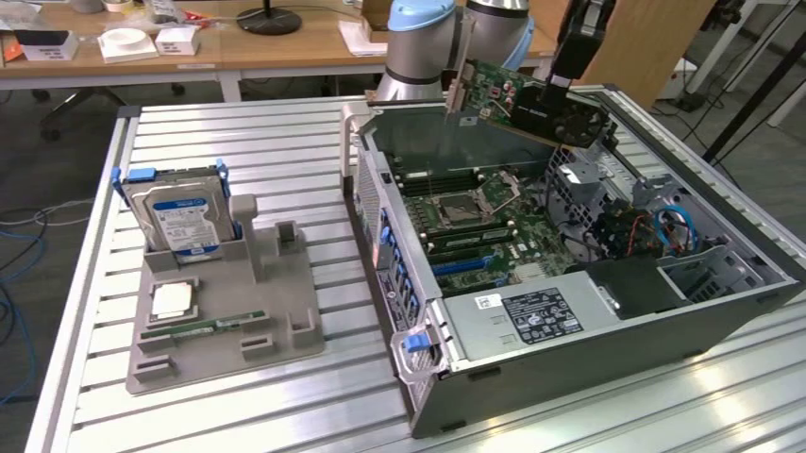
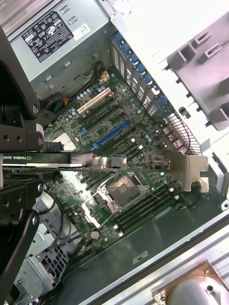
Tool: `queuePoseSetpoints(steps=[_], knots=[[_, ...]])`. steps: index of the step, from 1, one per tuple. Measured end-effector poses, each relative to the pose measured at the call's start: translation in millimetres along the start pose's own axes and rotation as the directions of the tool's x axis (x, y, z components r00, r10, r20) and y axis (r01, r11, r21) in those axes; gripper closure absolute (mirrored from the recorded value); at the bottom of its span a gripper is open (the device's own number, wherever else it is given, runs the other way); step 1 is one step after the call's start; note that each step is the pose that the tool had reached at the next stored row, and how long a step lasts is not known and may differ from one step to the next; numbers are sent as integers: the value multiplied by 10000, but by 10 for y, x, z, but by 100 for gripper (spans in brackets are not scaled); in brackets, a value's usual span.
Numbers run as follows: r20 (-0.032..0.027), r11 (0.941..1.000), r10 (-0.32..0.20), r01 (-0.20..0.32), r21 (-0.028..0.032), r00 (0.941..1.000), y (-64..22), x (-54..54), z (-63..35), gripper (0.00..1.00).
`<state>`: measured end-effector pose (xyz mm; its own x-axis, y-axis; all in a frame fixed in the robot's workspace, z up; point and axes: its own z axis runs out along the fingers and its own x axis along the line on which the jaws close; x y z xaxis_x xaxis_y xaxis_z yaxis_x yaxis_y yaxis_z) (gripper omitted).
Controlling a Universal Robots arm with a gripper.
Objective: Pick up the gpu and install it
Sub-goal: 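Insert the gpu into the slot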
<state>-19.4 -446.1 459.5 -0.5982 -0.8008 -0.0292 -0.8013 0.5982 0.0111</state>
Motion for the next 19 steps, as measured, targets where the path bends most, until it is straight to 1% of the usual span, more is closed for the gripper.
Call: queuePoseSetpoints(steps=[19], knots=[[-4,9993,-379,379,-11,9993,0,0,-5,75]])
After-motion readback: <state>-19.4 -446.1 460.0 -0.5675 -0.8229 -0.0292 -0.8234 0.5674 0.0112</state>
